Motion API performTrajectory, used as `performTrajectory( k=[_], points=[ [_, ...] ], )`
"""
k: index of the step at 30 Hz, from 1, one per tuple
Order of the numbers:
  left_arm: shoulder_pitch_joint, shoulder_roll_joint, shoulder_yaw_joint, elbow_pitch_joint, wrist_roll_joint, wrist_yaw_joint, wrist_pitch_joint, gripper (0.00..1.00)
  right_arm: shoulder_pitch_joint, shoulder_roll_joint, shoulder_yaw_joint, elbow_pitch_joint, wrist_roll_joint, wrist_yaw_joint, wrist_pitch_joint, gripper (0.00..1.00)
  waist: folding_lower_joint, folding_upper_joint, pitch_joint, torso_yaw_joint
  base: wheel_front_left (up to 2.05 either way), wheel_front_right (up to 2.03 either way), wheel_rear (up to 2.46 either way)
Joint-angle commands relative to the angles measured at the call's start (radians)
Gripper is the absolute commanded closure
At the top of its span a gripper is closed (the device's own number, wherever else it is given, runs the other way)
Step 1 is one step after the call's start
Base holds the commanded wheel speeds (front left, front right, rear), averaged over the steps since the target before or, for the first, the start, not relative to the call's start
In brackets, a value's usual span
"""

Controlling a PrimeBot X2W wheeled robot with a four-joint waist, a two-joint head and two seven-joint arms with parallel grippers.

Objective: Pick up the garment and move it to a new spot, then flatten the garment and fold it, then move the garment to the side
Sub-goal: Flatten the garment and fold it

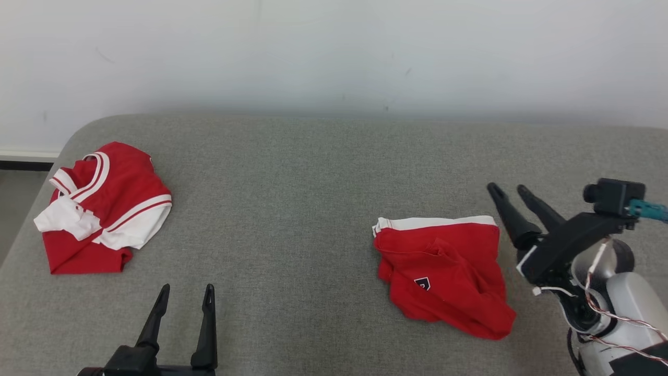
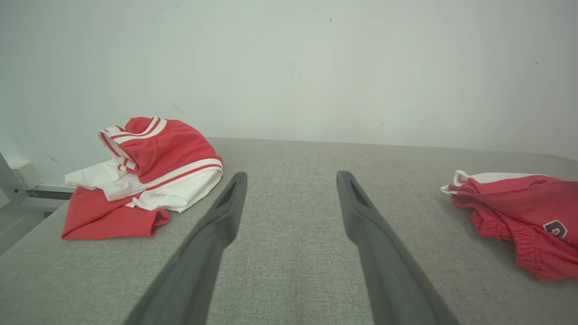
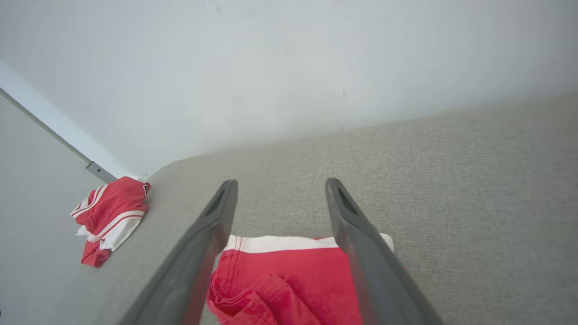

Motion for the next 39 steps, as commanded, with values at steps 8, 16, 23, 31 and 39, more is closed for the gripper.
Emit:
performTrajectory(
  k=[8,16,23,31,39],
  points=[
    [0.022,0.006,0.014,-0.007,0.007,-0.003,-0.003,0.0,0.134,-0.03,-0.102,-0.033,-0.054,-0.002,-0.14,0.0,0.0001,0.0,-0.013,-0.016,0.0,0.0,0.0],
    [0.027,0.012,0.023,-0.012,0.007,-0.004,-0.003,0.0,0.202,-0.033,-0.136,-0.028,-0.09,-0.002,-0.192,0.0,0.0001,0.0,-0.016,-0.016,0.0,0.0,0.0],
    [0.018,0.015,0.02,-0.012,0.009,-0.006,-0.003,0.0,0.192,-0.081,-0.121,0.022,-0.118,-0.002,-0.256,0.06,0.0001,0.0,-0.012,-0.003,0.0,0.0,0.0],
    [0.008,0.014,0.017,-0.017,0.009,-0.007,-0.003,0.0,0.157,-0.163,0.007,0.106,-0.184,-0.002,-0.329,1.0,0.0001,0.0,0.005,0.015,0.0,0.0,0.0],
    [-0.006,0.015,0.009,-0.016,0.012,-0.008,-0.003,0.0,0.075,-0.206,0.242,0.237,-0.131,-0.002,-0.371,1.0,0.0001,0.0,0.026,0.041,0.0,0.0,0.0]
  ],
)
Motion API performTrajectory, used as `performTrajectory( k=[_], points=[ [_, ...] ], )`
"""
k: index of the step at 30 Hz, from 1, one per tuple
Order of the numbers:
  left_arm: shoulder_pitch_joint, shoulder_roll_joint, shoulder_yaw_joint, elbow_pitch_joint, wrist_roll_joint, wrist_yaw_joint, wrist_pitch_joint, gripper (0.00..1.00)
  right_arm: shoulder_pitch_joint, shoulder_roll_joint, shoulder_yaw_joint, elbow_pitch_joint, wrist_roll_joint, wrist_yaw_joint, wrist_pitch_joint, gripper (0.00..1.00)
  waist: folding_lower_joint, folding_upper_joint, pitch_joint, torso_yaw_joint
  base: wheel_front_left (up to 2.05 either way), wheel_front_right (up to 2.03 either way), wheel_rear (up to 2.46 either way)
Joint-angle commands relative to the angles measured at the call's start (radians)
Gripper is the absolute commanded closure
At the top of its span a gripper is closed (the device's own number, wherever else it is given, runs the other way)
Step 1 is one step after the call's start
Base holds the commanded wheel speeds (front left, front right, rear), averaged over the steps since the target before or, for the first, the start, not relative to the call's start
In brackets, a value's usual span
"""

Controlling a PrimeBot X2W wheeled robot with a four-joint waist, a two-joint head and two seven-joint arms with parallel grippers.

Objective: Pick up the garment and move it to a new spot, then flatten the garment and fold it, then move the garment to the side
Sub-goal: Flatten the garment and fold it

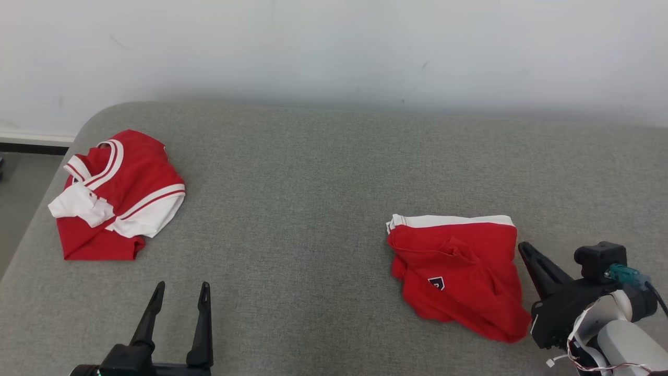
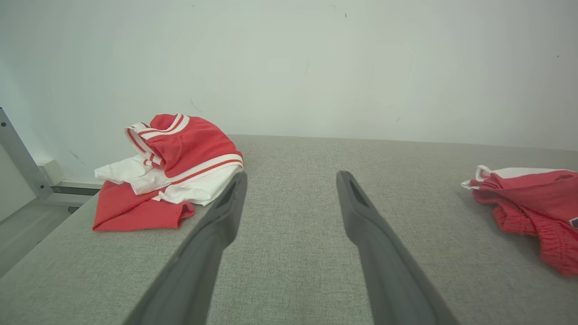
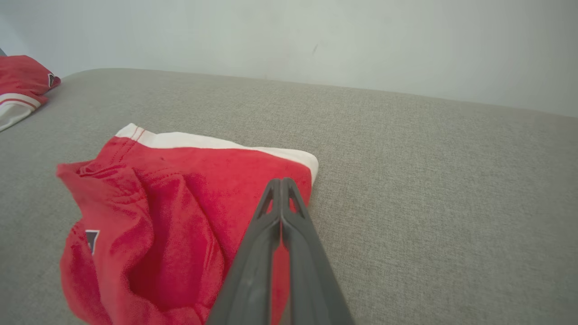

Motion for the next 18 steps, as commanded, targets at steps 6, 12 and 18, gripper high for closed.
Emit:
performTrajectory(
  k=[6,12,18],
  points=[
    [-0.018,0.006,-0.003,0.002,0.002,-0.004,-0.003,0.0,-0.067,-0.017,0.14,0.151,0.061,-0.002,-0.056,1.0,-0.0001,-0.0001,0.017,0.035,0.0,0.0,0.0],
    [-0.011,0.008,0.007,-0.003,0.003,-0.004,-0.003,0.0,-0.086,-0.018,0.247,0.219,0.122,-0.002,-0.116,1.0,-0.0001,-0.0001,0.018,0.049,0.0,0.0,0.0],
    [-0.001,0.005,0.011,-0.004,0.003,-0.002,-0.003,0.0,-0.101,-0.023,0.33,0.22,0.173,-0.002,-0.157,1.0,-0.0001,-0.0001,0.015,0.044,0.0,0.0,0.0]
  ],
)
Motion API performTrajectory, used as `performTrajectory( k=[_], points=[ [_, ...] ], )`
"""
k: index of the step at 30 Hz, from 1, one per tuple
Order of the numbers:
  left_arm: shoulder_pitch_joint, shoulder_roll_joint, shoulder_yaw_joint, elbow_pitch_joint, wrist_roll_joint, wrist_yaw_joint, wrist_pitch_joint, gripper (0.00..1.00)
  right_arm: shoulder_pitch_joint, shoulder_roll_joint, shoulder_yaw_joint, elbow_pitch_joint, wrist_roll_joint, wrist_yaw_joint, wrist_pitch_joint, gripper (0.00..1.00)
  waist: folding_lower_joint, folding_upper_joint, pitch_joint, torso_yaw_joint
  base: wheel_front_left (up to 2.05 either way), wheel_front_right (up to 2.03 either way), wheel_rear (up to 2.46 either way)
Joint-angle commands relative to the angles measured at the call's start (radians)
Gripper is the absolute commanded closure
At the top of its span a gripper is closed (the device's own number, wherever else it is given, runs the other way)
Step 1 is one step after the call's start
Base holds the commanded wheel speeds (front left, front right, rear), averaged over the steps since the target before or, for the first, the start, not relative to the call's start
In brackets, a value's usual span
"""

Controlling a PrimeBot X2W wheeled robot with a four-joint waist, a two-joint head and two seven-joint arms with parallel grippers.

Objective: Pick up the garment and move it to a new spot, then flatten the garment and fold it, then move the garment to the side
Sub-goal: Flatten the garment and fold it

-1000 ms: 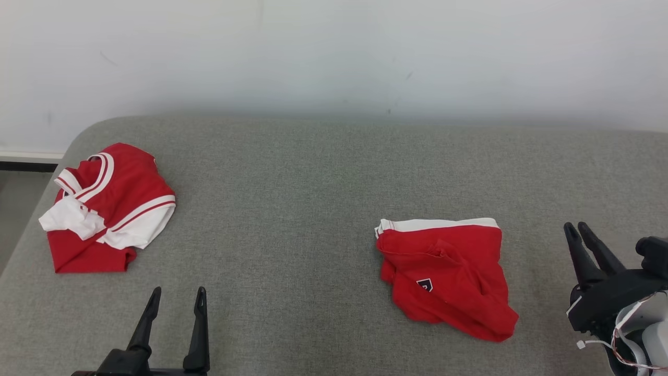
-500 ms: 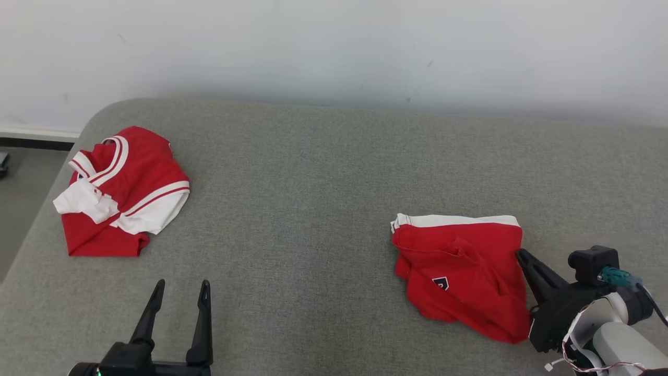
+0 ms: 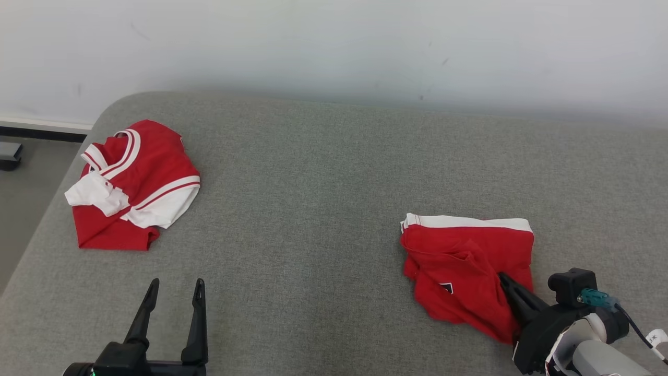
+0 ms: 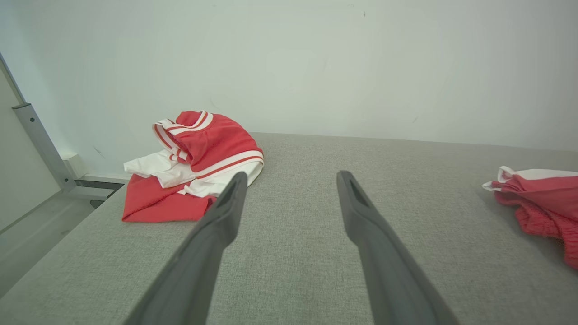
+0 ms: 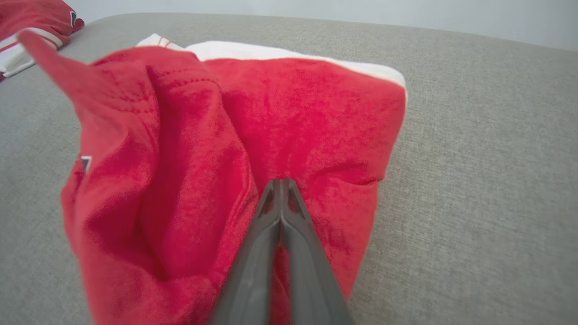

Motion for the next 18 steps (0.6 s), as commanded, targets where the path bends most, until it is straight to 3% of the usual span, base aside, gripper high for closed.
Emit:
performTrajectory(
  k=[1,11,18],
  points=[
    [0.007,-0.002,0.0,-0.004,0.002,0.004,-0.003,0.0,-0.013,0.001,0.022,-0.011,0.02,-0.002,-0.016,1.0,0.0,0.0,0.001,-0.006,0.0,0.0,0.0],
    [-0.009,-0.008,-0.006,0.001,-0.002,0.003,-0.003,0.0,-0.027,0.037,0.123,-0.091,0.088,-0.002,-0.047,1.0,0.0,0.0,0.005,-0.011,0.0,0.0,0.0],
    [-0.011,-0.008,-0.007,0.0,-0.004,0.002,-0.003,0.0,0.016,0.067,0.088,-0.201,0.066,-0.002,-0.049,1.0,0.0,0.0,0.004,0.005,0.0,0.0,0.0]
  ],
)
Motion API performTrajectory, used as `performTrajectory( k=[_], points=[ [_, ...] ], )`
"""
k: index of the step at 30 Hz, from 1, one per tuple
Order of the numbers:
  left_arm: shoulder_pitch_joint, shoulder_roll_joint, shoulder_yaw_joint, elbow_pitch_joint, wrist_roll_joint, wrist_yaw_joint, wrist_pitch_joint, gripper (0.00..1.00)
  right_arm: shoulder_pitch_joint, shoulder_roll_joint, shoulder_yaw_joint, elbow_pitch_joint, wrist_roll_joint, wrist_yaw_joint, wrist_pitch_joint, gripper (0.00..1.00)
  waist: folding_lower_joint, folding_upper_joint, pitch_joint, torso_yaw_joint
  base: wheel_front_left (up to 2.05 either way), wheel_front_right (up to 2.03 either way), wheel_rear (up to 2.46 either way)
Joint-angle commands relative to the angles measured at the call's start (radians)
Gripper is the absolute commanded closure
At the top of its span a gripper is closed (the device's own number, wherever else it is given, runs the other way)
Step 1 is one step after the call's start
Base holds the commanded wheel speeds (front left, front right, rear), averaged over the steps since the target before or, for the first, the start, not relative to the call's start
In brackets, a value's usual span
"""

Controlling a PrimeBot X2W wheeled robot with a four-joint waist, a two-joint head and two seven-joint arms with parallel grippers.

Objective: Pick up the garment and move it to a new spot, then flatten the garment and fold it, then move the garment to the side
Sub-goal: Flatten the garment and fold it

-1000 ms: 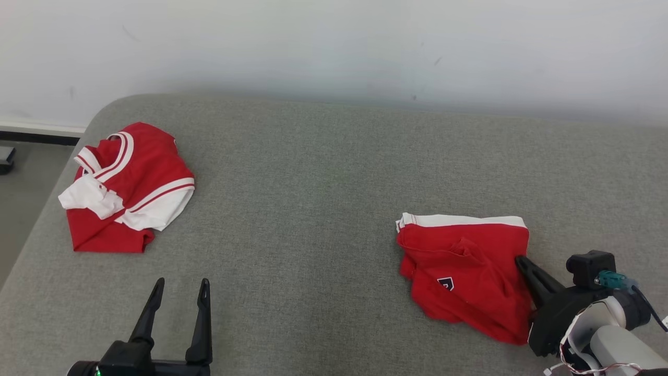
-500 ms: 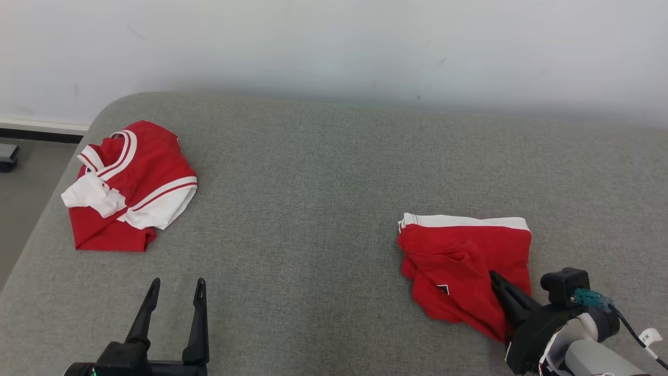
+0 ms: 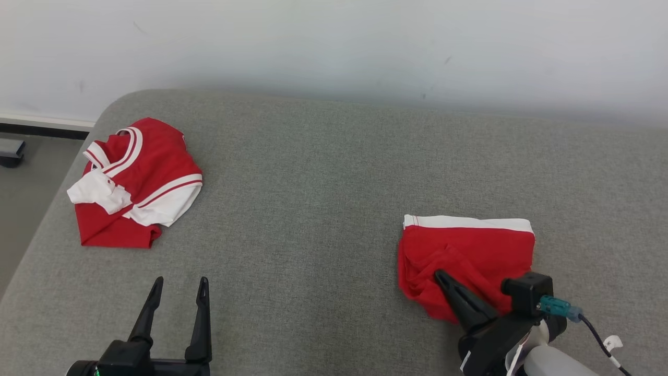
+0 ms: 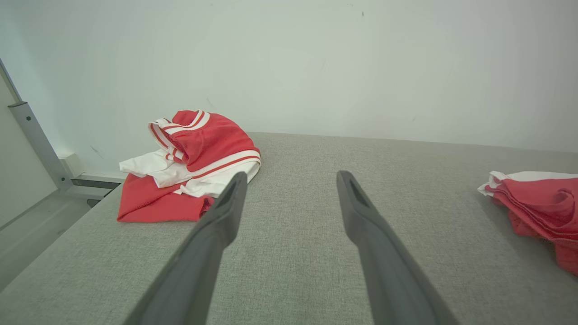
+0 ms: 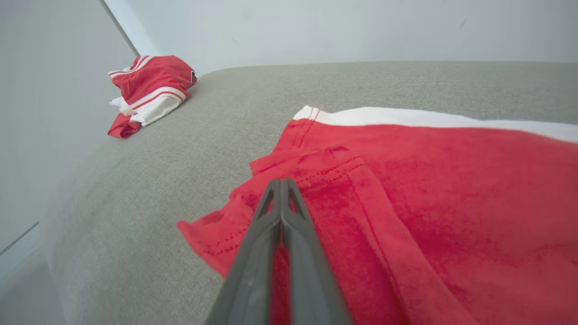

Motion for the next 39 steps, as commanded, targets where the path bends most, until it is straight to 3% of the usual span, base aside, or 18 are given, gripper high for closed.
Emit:
performTrajectory(
  k=[1,6,11,27,34,39],
  points=[
    [-0.002,-0.003,0.003,-0.002,-0.004,0.0,-0.003,0.0,0.02,0.01,-0.003,-0.01,-0.007,-0.002,-0.004,1.0,-0.0001,0.0,-0.001,0.004,0.0,0.0,0.0],
    [0.004,-0.004,0.001,-0.002,-0.006,0.0,-0.003,0.0,0.048,0.026,0.003,-0.068,-0.032,-0.002,-0.005,1.0,-0.0001,0.0,0.0,0.011,0.0,0.0,0.0],
    [0.007,-0.005,0.008,-0.003,-0.007,-0.001,-0.003,0.0,0.065,0.023,-0.053,-0.124,-0.048,-0.002,-0.005,1.0,-0.0001,0.0,-0.002,0.005,0.0,0.0,0.0],
    [0.018,-0.008,0.016,-0.011,0.004,0.0,-0.003,0.0,0.162,-0.05,-0.356,-0.137,-0.1,-0.002,-0.004,1.0,-0.0001,0.0,-0.023,-0.027,0.0,0.0,0.0],
    [0.015,-0.007,0.01,-0.01,0.005,-0.001,-0.003,0.0,0.183,-0.085,-0.391,-0.073,-0.108,-0.002,-0.005,1.0,-0.0001,0.0,-0.019,-0.023,0.0,0.0,0.0],
    [0.002,-0.004,0.004,-0.007,0.004,-0.001,-0.003,0.0,0.132,-0.101,-0.316,0.006,-0.126,-0.002,-0.004,1.0,-0.0001,0.0,-0.006,-0.013,0.0,0.0,0.0]
  ],
)
